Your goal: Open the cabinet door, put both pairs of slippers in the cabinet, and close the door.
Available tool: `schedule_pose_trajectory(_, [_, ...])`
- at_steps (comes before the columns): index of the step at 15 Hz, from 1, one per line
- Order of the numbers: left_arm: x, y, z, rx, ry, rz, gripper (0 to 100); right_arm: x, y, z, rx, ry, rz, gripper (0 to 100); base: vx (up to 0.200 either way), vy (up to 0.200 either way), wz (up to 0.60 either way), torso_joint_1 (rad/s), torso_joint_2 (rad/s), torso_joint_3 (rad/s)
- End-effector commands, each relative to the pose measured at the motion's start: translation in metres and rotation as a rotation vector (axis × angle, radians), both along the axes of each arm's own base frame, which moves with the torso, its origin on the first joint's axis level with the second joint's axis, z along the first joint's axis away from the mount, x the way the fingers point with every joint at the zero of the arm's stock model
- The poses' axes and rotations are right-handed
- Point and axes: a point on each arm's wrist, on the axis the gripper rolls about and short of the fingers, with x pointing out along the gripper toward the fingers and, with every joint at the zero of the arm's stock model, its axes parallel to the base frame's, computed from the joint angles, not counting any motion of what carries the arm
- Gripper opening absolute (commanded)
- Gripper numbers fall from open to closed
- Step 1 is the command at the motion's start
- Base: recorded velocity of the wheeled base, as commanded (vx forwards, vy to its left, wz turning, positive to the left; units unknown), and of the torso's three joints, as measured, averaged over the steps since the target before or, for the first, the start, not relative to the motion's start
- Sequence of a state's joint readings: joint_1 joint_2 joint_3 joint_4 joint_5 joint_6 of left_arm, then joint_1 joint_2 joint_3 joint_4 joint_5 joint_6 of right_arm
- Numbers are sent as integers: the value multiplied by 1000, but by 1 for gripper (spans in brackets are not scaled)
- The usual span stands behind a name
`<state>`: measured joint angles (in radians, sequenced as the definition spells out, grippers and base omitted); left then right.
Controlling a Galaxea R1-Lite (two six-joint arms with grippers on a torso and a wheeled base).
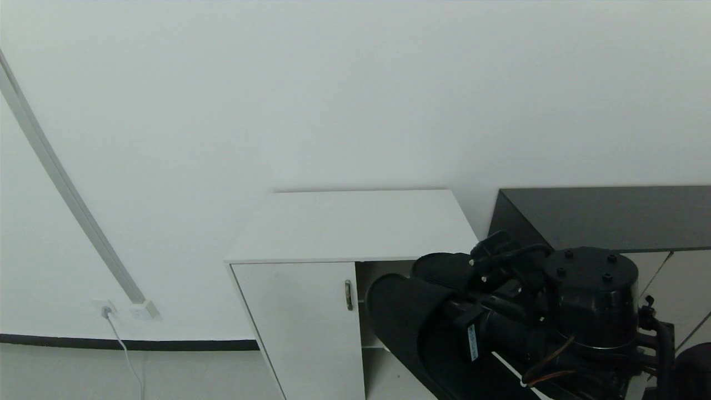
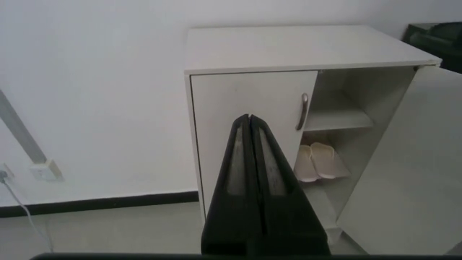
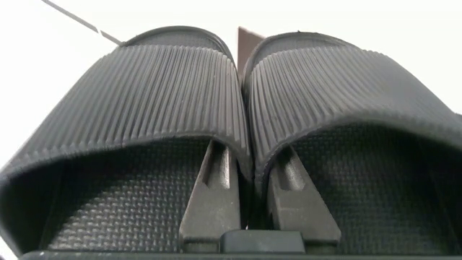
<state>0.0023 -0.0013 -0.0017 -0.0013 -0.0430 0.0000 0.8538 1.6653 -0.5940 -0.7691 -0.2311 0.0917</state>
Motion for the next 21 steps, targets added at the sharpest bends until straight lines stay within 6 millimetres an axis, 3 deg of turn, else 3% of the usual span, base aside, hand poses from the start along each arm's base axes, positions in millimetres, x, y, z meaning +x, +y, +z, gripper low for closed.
schedule_pose_trajectory(1, [0,0,0,0,1,1,0,1,1,-2,-5,5,0,0,0,0,0,0,0,0])
schedule_pose_trajectory(15, [0,0,0,0,1,1,0,0,0,-4,-12,8,2,0,0,0,0,0,0,0])
schedule_pose_trajectory(21, [0,0,0,0,1,1,0,0,0,-6,-15,12,7,0,0,0,0,-133,307,164])
